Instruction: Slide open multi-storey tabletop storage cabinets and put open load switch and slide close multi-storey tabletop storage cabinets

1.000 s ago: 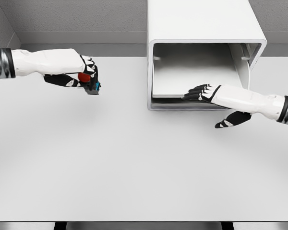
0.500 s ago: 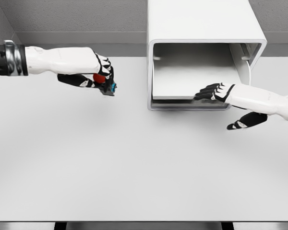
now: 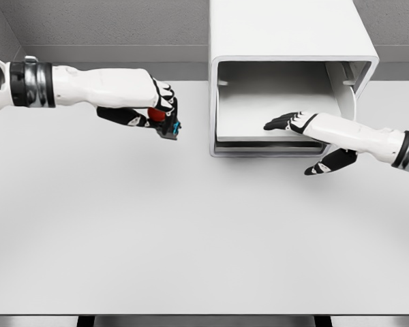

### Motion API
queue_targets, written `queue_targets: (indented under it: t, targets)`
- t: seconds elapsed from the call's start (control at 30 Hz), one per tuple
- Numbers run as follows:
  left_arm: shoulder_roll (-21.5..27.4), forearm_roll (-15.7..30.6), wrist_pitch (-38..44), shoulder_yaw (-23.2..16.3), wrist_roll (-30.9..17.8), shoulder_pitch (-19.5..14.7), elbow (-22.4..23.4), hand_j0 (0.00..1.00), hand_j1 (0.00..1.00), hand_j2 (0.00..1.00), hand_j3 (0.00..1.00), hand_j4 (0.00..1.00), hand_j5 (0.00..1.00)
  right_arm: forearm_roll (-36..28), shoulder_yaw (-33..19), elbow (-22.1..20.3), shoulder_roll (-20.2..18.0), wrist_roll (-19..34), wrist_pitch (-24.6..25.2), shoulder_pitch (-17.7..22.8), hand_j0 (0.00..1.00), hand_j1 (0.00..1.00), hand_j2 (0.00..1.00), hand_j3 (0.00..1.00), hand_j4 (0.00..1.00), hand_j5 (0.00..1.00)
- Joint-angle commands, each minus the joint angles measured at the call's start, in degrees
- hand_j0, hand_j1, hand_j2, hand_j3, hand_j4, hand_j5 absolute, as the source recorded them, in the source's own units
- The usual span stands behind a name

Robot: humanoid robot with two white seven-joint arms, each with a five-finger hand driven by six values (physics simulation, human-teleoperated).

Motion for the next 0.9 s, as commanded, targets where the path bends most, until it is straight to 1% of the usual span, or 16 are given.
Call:
queue_targets:
  t: [0.0, 0.03, 0.07, 0.1, 0.17, 0.27, 0.33, 0.4, 0.53, 0.7, 0.73, 0.8, 0.87]
  targets:
    - [0.0, 0.42, 0.18, -0.01, 0.05, 0.0, -1.15, 0.36, 0.36, 0.36, 0.36, 0.36, 0.36, -0.22, -0.1, 0.4, 0.17, 0.38, 0.08, 0.17, 1.0, 1.0, 1.0, 1.0, 1.0, 1.0]
    - [0.0, 0.42, 0.18, -0.1, 0.05, -0.09, -1.42, 0.36, 0.36, 0.36, 0.36, 0.36, 0.36, -0.14, -0.1, 0.05, -0.1, 0.38, 0.08, 0.53, 1.0, 1.0, 1.0, 1.0, 1.0, 1.0]
    - [0.0, 0.59, 0.18, -2.2, 0.05, -1.4, -1.6, 0.36, 0.36, 0.36, 0.36, 0.36, 0.36, -0.14, -0.1, -0.56, -0.45, 0.38, 0.08, 0.96, 1.0, 1.0, 1.0, 1.0, 1.0, 1.0]
    - [0.0, 1.38, 0.18, -2.91, 0.05, -1.67, -1.68, 0.36, 0.36, 0.36, 0.36, 0.36, 0.36, -0.14, -0.1, -1.62, -1.68, 0.29, 0.08, 1.05, 1.0, 1.0, 1.0, 1.0, 1.0, 1.0]
    - [0.0, 1.47, 0.18, -3.08, 0.05, -1.85, -1.95, 0.36, 0.36, 0.36, 0.36, 0.36, 0.36, -0.14, -0.19, -2.76, -2.65, 0.21, 0.08, 1.14, 1.0, 1.0, 1.0, 1.0, 1.0, 1.0]
    - [0.08, 1.47, 0.18, -3.17, 0.05, -1.85, -2.03, 0.36, 0.36, 0.36, 0.36, 0.36, 0.36, -0.14, -0.45, -6.1, -4.76, 0.03, 0.08, 1.49, 1.0, 1.0, 1.0, 1.0, 1.0, 1.0]
    - [0.08, 1.38, 0.18, -3.17, 0.05, -1.85, -2.12, 0.36, 0.36, 0.36, 0.36, 0.36, 0.36, -0.22, -0.63, -7.33, -5.64, -0.06, 0.08, 2.28, 1.0, 1.0, 1.0, 1.0, 1.0, 1.0]
    - [0.26, 1.38, 0.18, -3.26, 0.05, -1.76, -3.26, 0.36, 0.36, 0.36, 0.36, 0.36, 0.36, -0.22, -0.72, -8.04, -6.34, -0.14, 0.08, 2.72, 1.0, 1.0, 1.0, 1.0, 1.0, 1.0]
    - [0.35, 1.3, 0.18, -3.17, 0.05, -1.76, -3.62, 0.36, 0.36, 0.36, 0.36, 0.36, 0.36, -0.22, -0.72, -9.53, -7.57, -0.32, 0.08, 3.16, 1.0, 1.0, 1.0, 1.0, 1.0, 1.0]
    - [0.52, 1.38, 0.18, -3.17, 0.05, -1.85, -4.58, 0.36, 0.36, 0.36, 0.36, 0.36, 0.36, -0.22, -0.81, -10.32, -8.18, -0.5, 0.08, 3.34, 1.0, 1.0, 1.0, 1.0, 1.0, 1.0]
    - [0.52, 1.38, 0.18, -3.17, 0.05, -1.85, -4.58, 0.36, 0.36, 0.36, 0.36, 0.36, 0.36, -0.31, -1.86, -10.5, -8.18, -0.67, 0.08, 3.43, 1.0, 1.0, 1.0, 1.0, 1.0, 1.0]
    - [0.61, 1.38, 0.18, -3.17, 0.05, -1.76, -4.58, 0.36, 0.36, 0.36, 0.36, 0.36, 0.36, -0.4, -2.04, -10.76, -8.71, -0.85, 0.08, 3.51, 1.0, 1.0, 1.0, 1.0, 1.0, 1.0]
    - [1.14, 1.47, 0.18, -3.26, 0.05, -1.76, -5.2, 0.36, 0.36, 0.36, 0.36, 0.36, 0.36, -0.4, -2.12, -11.11, -9.68, -2.87, 0.08, 3.43, 1.0, 1.0, 1.0, 1.0, 1.0, 1.0]
